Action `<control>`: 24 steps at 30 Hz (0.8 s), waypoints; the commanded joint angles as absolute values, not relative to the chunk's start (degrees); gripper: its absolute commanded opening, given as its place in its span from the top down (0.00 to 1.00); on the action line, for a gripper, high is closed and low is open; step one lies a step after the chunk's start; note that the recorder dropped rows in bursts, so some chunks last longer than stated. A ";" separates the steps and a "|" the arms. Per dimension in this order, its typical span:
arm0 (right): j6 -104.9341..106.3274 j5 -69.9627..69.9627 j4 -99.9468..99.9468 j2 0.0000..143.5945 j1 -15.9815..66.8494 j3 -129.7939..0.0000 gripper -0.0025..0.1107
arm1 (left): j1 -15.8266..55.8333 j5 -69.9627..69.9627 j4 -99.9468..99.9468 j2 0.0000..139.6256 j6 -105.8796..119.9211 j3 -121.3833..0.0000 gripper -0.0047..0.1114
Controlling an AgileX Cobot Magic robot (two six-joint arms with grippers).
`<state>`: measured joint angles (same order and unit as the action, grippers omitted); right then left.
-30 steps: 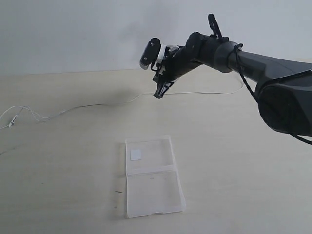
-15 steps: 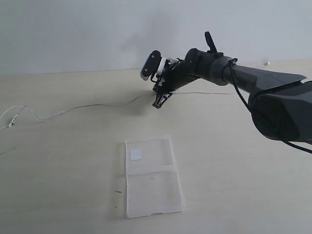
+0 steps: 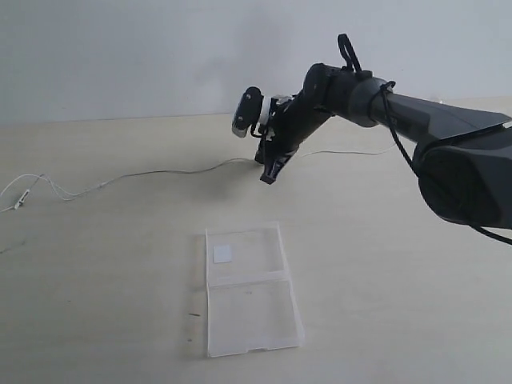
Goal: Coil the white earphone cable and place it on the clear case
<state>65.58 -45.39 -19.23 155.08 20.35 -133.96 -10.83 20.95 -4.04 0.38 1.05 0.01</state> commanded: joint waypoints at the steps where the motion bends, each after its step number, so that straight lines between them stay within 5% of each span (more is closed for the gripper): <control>1: 64.92 -59.13 -14.42 156.22 20.20 -133.08 0.98 | -10.55 20.30 -4.55 0.00 1.30 0.00 0.96; 20: 64.17 -59.61 -14.83 147.78 20.20 -133.08 0.98 | -10.55 20.30 -4.55 0.00 1.30 0.00 0.96; 24: 64.03 -59.84 -16.71 147.70 20.33 -133.08 0.89 | -10.55 20.30 -4.55 0.00 1.30 0.00 0.96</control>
<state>64.42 -60.06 -15.03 148.23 20.35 -133.23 -10.83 20.95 -4.04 0.38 1.05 0.01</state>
